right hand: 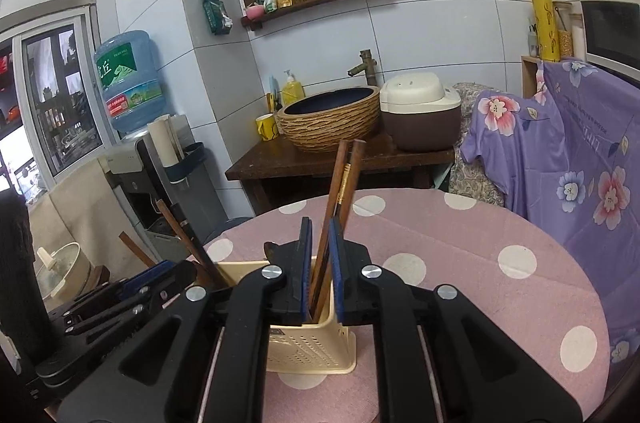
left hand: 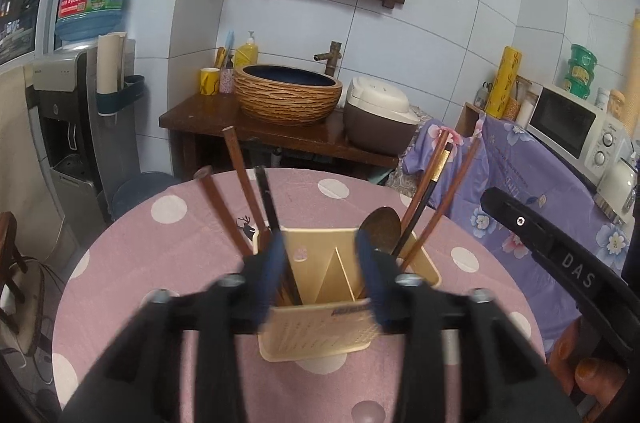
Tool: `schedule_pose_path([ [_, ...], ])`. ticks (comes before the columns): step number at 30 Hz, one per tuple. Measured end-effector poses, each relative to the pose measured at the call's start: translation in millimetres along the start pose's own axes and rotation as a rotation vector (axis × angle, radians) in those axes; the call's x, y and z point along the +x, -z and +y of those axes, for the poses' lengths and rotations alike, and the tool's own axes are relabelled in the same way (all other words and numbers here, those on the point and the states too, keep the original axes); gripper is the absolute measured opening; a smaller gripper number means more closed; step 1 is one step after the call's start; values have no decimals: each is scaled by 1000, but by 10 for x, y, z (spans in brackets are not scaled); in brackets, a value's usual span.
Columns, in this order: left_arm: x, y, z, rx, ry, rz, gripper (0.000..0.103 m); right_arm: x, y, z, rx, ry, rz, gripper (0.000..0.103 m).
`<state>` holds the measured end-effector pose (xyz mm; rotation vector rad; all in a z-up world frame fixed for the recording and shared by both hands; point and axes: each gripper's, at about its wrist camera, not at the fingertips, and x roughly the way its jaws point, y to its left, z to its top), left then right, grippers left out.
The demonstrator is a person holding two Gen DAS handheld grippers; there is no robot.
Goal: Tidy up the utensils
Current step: 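Lower the chopsticks into the holder and open both tools, then grasp the last metal spoon with the left tool while the right tool grasps a brown chopstick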
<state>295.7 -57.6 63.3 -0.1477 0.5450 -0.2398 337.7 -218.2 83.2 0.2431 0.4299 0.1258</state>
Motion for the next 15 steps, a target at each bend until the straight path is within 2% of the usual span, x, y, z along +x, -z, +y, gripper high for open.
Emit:
schedule_pose_path([
  [3,-119,132,10,6,0,2,58,-93,77,-71,20,12,-8,27],
  [5,-141,262,1,14,9,39,60,-160,165,-101,12,27,2,30],
  [7,-143,476,-10,23,6,98,62,-210,308,-131,0,57,35,33],
  [10,-74,862,-86,54,26,207,62,-279,644,-213,-12,121,98,33],
  [11,-27,986,-126,72,29,246,61,-311,782,-268,-5,132,120,33],
  [15,220,1366,-286,95,66,390,44,-446,1229,-469,19,203,166,33],
])
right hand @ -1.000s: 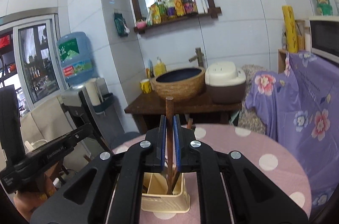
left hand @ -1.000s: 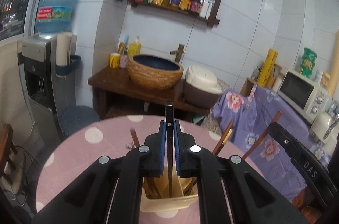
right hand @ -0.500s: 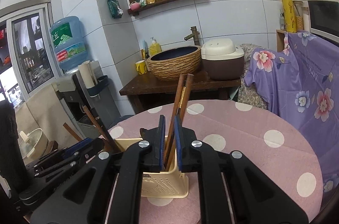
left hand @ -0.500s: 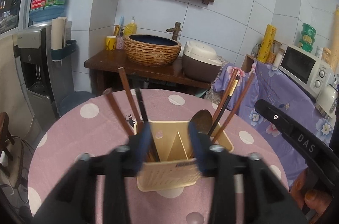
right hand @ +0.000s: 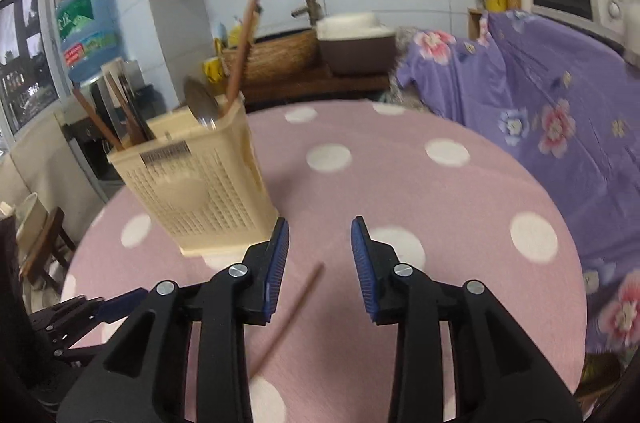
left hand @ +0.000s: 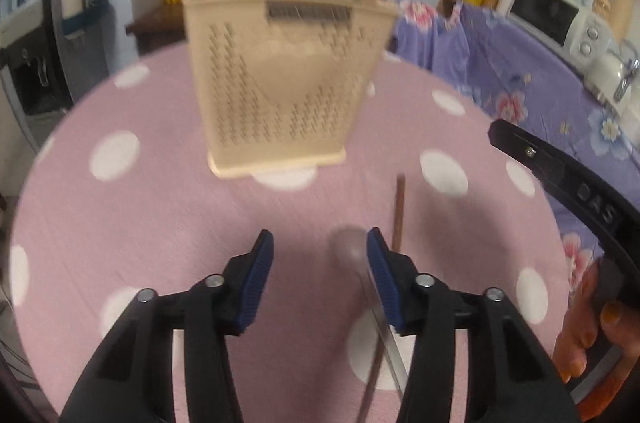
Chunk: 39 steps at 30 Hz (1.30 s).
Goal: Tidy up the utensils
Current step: 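Grasp the last metal spoon with the left tool while the right tool grasps a brown chopstick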
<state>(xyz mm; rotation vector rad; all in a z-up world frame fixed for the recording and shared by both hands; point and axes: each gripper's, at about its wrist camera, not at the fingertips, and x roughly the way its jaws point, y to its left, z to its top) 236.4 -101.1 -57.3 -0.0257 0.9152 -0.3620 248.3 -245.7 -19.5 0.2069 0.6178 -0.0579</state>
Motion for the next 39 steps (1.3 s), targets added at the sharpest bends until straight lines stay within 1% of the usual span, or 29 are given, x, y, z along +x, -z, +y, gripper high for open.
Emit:
schedule_pose_path([
  [2,113,46,-82,8,11,34,41,-39,166,-111,19,17,15,33],
  [4,200,74,-161,24,4,50,40,-80,277,-203,37,14,23,33],
  [6,265,89,-196,33,-3,72,36,-109,355,-284,58,7,32,33],
  [9,339,144,-239,53,-31,97,32,-134,416,-351,76,1,39,34],
  [12,341,163,-235,54,-40,96,32,-124,413,-350,84,-20,45,33],
  [14,339,188,-239,58,-42,95,31,-103,413,-315,75,-18,53,33],
  [15,338,192,-244,66,-48,94,25,-89,414,-286,66,-15,57,34],
  [16,346,195,-258,78,-52,95,21,-67,417,-258,61,-15,67,34],
  [17,352,196,-263,84,-49,101,14,-34,417,-238,59,-18,82,34],
  [18,356,201,-262,88,-48,104,12,17,419,-220,60,-28,108,34],
  [21,312,229,-161,85,-47,108,9,196,423,-152,54,-55,191,34],
  [24,244,254,28,61,-56,107,8,390,434,-56,57,-89,268,34],
  [25,222,261,107,47,-58,107,8,445,438,-33,61,-87,287,34],
  [28,172,287,280,13,-65,103,8,608,456,89,73,-56,324,33],
  [31,118,319,374,-11,-65,98,8,712,465,210,65,-18,333,33],
  [33,97,339,397,-16,-58,94,9,777,478,285,50,16,341,33],
  [36,84,348,401,-17,-50,92,8,820,462,331,39,59,330,33],
  [38,83,355,388,-15,-50,87,9,858,437,338,40,76,327,31],
  [39,81,359,385,-16,-49,87,9,876,424,342,39,86,325,28],
])
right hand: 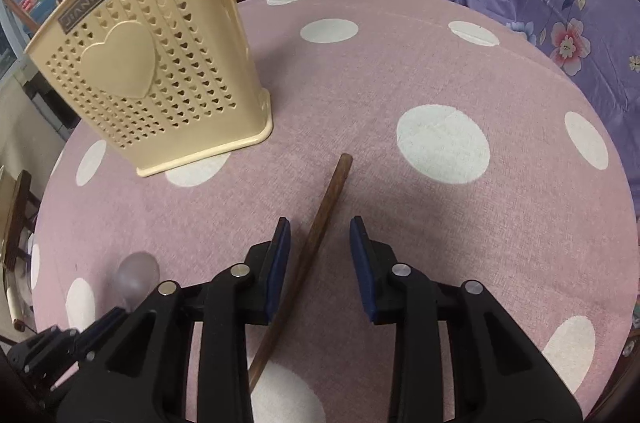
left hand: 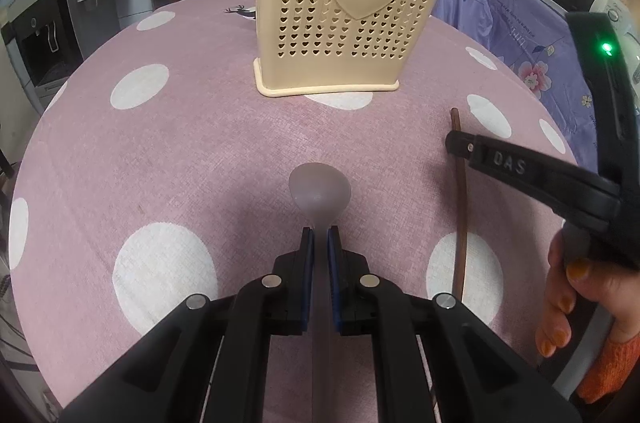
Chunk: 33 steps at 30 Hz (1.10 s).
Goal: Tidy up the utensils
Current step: 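Grasp the last metal spoon with the left tool while the right tool grasps a brown chopstick, then lift the spoon and chopstick and carry both over the holder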
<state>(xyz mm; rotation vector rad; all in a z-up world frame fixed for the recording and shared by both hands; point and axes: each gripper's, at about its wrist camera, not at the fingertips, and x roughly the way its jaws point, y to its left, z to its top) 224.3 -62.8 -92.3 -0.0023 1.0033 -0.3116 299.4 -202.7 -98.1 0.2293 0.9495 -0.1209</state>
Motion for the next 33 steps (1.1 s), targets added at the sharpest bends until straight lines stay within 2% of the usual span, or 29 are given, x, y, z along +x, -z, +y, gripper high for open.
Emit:
schedule_pose_path([
  [2,-5,6,13,-9,6,-2,9,24,-34,16,2,4,-4,23],
  [3,-10,9,22,-15,12,-2,11,37,-48,29,-6,10,-2,15],
  [4,-13,10,25,-14,17,0,13,47,-58,40,-14,11,-1,13],
  [7,-20,-1,-7,4,10,4,41,43,-52,26,-19,-17,7,11],
  [8,-18,-9,-3,5,-4,2,54,37,-45,17,-22,-26,9,11],
  [9,-16,-19,0,3,-11,-4,56,28,-37,4,-21,-37,14,11],
  [18,161,-210,-91,73,-66,21,53,-26,50,-7,-49,-80,19,9],
  [23,200,-220,-152,111,-111,10,38,-21,47,4,-50,-84,20,9],
  [30,201,-263,-117,67,-86,4,36,2,18,-53,-20,-109,25,9],
  [33,146,-280,-100,39,-61,-18,36,19,-11,-119,20,-154,32,8],
])
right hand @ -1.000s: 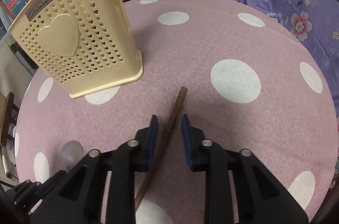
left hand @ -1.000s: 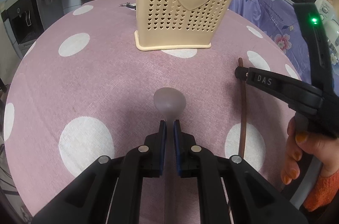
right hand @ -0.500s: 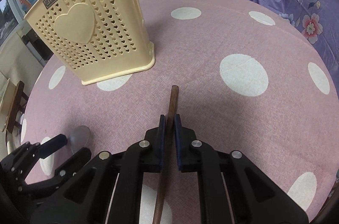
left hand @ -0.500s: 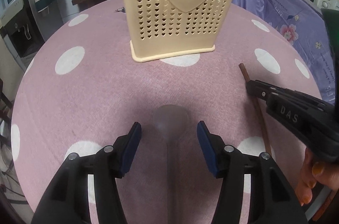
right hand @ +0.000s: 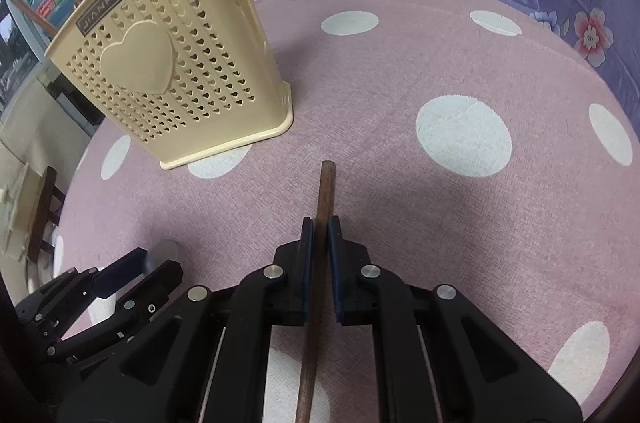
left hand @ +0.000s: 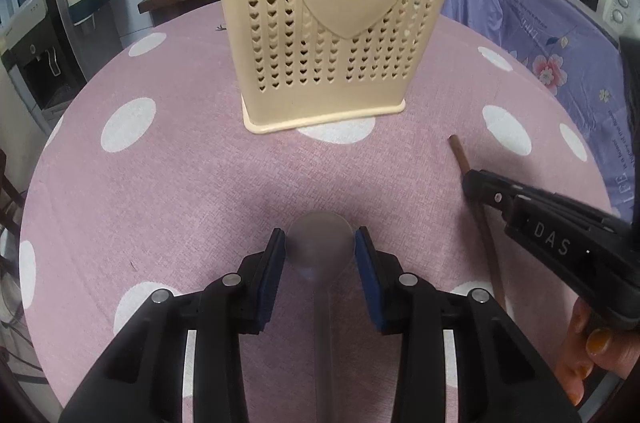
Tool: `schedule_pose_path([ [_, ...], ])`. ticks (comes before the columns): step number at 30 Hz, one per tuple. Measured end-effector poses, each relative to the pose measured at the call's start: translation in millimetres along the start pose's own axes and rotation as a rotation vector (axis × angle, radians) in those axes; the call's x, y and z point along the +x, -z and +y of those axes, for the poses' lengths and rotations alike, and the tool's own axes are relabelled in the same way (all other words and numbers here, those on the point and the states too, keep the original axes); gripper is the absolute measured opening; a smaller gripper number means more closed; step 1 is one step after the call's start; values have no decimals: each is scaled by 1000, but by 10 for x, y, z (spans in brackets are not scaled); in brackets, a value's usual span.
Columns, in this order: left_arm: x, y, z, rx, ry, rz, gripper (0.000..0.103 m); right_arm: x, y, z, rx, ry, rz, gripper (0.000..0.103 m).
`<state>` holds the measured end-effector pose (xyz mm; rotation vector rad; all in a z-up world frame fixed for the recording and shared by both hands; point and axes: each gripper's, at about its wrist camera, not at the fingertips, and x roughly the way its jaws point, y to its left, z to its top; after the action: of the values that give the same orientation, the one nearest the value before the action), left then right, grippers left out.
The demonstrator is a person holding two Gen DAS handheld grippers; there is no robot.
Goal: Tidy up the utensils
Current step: 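Lift the spoon and chopstick and carry both over the holder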
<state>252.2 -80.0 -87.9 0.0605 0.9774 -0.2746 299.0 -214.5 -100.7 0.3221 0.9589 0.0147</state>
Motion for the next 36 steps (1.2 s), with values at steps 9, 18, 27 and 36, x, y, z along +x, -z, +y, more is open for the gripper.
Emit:
schedule_pose_path([
  [9,-719,-58,205,-100,117,-230,36,-557,-53,24,-8,-123,-178,8],
  [18,-1296,-42,371,-152,112,-408,36,-1595,-9,76,-78,-252,-420,8],
  [27,-1270,-74,353,-165,112,-443,36,-1829,-72,199,-125,-261,-469,8],
  [36,-1519,-530,398,-196,157,-536,36,-2129,-405,364,-186,-276,-502,8],
])
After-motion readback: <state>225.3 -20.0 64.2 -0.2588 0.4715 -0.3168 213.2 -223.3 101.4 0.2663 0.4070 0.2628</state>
